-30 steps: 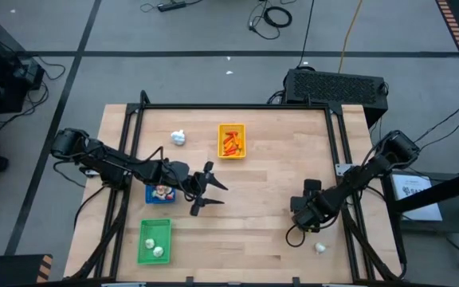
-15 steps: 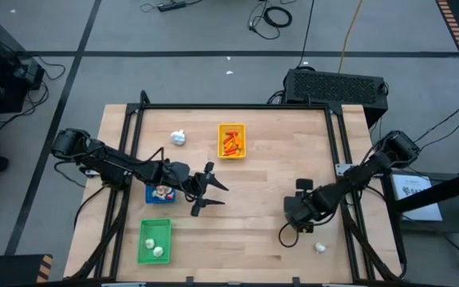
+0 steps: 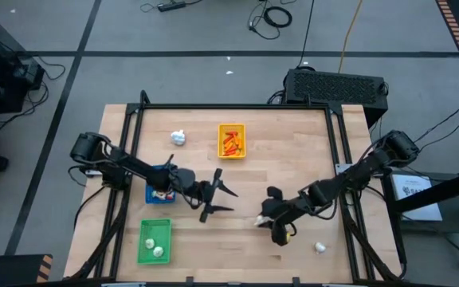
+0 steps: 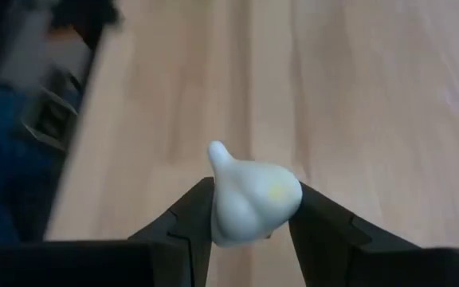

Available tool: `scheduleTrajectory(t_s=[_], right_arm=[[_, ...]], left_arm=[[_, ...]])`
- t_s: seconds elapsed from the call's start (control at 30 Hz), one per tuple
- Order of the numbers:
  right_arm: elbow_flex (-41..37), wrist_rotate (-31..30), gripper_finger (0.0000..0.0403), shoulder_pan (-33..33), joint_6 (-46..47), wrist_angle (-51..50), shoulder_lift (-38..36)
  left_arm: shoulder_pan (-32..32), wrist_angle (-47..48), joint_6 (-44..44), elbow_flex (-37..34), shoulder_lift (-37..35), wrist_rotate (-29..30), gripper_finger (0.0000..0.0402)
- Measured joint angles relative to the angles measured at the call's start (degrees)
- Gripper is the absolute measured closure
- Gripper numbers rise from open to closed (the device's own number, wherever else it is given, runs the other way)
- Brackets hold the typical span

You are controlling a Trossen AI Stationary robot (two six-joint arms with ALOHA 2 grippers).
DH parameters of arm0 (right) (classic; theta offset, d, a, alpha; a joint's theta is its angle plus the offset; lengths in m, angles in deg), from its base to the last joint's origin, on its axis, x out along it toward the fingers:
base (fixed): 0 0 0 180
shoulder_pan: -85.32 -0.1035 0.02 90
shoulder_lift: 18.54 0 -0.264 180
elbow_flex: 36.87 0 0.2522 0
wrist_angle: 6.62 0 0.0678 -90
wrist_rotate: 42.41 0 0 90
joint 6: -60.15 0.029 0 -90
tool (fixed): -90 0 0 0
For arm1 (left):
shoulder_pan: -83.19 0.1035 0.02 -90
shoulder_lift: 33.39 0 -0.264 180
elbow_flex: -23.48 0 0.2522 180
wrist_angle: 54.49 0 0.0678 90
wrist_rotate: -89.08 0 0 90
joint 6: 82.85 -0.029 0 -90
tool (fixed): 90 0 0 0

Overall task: Sort produce into baskets
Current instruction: Put the garlic into the green bin

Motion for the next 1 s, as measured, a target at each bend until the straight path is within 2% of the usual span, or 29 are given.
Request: scheduleTrajectory(t_s=[0.23, 0.37, 0.5, 0.73, 1.0], right_arm=[[0.02, 0.95, 0.0268, 0.33, -3.57, 12.67, 0.00], [0.04, 1.03, 0.0268, 0.44, -3.76, 16.97, -0.02], [0.04, 1.07, 0.0268, 0.44, -3.77, 18.55, -0.02], [0.04, 1.27, 0.0268, 0.40, -2.69, 18.77, -0.02], [0.04, 0.92, 0.0268, 0.44, -2.71, 18.63, -0.02]], left_arm=[[-3.38, -0.13, -9.92, 2.47, 1.80, -0.43, 0.0176], [-4.73, -0.23, -12.15, 4.21, 3.15, 0.84, 0.0176], [-5.51, -1.38, -13.52, 6.08, 4.89, 3.95, 0.0176], [-6.78, -1.47, -20.76, 7.56, 8.05, 4.32, 0.0176], [-6.80, -1.44, -23.41, 10.06, 10.25, 5.72, 0.0176]])
